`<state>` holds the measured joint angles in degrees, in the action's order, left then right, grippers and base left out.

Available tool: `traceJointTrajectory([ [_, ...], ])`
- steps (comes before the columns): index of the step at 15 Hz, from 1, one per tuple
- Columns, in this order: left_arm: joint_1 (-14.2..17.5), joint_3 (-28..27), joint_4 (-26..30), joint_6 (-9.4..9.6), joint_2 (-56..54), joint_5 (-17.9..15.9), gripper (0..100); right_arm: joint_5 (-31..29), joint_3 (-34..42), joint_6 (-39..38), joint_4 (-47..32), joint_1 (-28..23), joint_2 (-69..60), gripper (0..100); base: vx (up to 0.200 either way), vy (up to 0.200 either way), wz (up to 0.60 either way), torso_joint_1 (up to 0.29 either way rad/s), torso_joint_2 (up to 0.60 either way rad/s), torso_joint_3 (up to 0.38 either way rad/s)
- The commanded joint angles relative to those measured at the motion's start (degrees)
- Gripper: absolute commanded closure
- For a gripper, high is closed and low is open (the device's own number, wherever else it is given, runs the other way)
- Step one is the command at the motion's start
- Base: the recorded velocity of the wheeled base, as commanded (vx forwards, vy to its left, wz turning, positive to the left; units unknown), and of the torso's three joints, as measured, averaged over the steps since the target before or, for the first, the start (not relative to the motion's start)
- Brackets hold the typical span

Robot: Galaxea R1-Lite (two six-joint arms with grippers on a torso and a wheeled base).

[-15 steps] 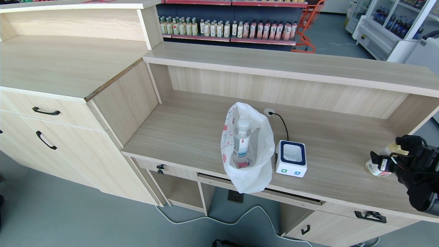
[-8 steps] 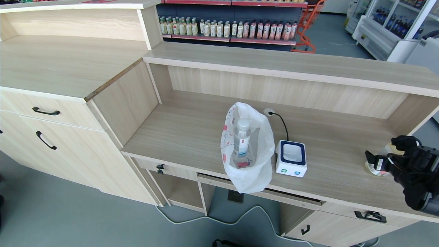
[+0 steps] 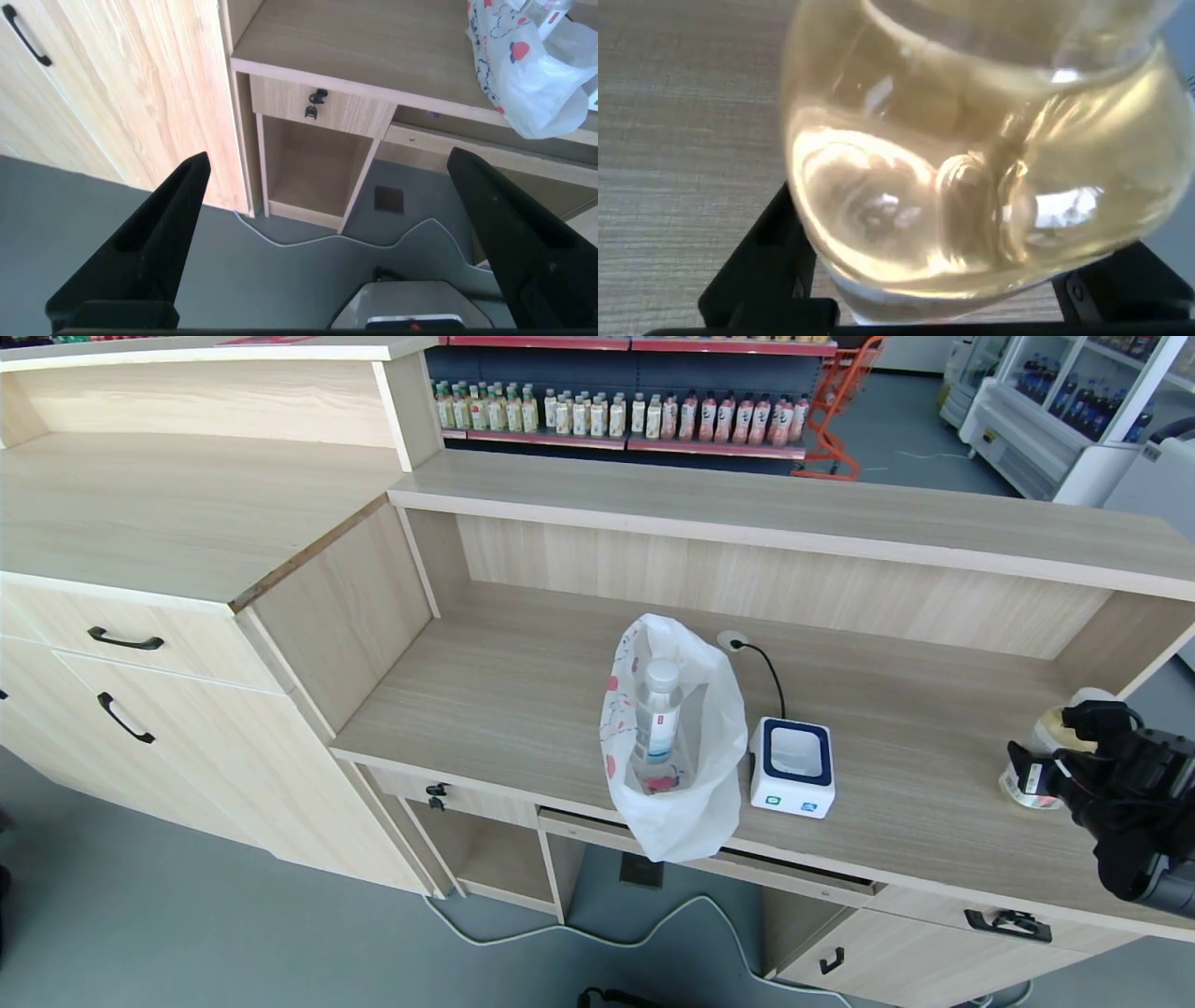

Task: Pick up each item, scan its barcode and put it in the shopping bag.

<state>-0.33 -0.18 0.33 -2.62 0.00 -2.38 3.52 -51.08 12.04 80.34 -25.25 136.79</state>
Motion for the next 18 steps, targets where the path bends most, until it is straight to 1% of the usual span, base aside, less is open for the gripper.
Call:
traceJointTrajectory([
  [1,-0.02,0.01,0.02,-0.02,0.00,0.00,0,0.08,-0.78,0.61,0.17,-0.15,0.58,100,0.000,0.000,0.00,0.000,0.00,0.000],
  [6,-0.02,0.01,0.02,-0.02,0.00,0.00,0,0.61,-2.36,1.05,0.44,-0.33,0.58,100,0.000,0.000,0.00,0.000,0.00,0.000],
  [8,-0.02,0.01,0.02,-0.02,0.00,0.00,0,4.65,-1.66,-0.18,-1.50,-0.24,-3.81,100,0.000,0.000,0.00,0.000,0.00,0.000],
  [10,-0.02,0.01,0.02,-0.02,0.00,0.00,0,12.39,-0.25,-7.12,-12.31,0.64,-14.89,100,0.000,0.000,0.00,0.000,0.00,0.000],
  [11,-0.02,0.01,0.02,-0.02,0.00,0.00,0,13.97,0.10,-8.88,-14.95,0.90,-17.44,100,0.000,0.000,0.00,0.000,0.00,0.000],
  [12,-0.02,0.01,0.02,-0.02,0.00,0.00,0,20.12,-0.16,-14.59,-25.84,1.16,-25.26,100,0.000,0.000,0.00,0.000,0.00,0.000],
  [13,-0.02,0.01,0.02,-0.02,0.00,-0.08,0,23.11,-0.34,-16.44,-29.62,1.16,-27.89,100,0.000,0.000,0.00,0.000,0.00,0.000],
  [14,-0.02,0.01,0.02,-0.02,0.00,0.00,0,33.30,-0.43,-21.54,-37.62,1.25,-34.75,100,0.000,0.000,0.00,0.000,0.00,0.000],
  [15,-0.02,0.01,0.02,-0.02,0.00,0.00,0,39.10,0.10,-23.38,-38.94,1.43,-37.74,100,0.000,0.000,0.00,0.000,0.00,0.000],
  [16,-0.02,0.01,0.02,-0.02,0.00,0.00,0,43.67,0.81,-24.96,-39.12,1.78,-39.58,100,0.000,0.000,0.00,0.000,0.00,0.000],
  [17,-0.02,0.01,0.02,-0.02,0.00,0.00,0,50.00,2.39,-28.57,-39.03,3.01,-43.19,100,0.000,0.000,0.00,0.000,0.00,0.000],
  [18,-0.02,0.01,0.02,-0.02,0.00,0.00,0,54.31,3.79,-31.38,-39.03,4.50,-46.35,100,0.000,0.000,0.00,0.000,0.00,0.000],
])
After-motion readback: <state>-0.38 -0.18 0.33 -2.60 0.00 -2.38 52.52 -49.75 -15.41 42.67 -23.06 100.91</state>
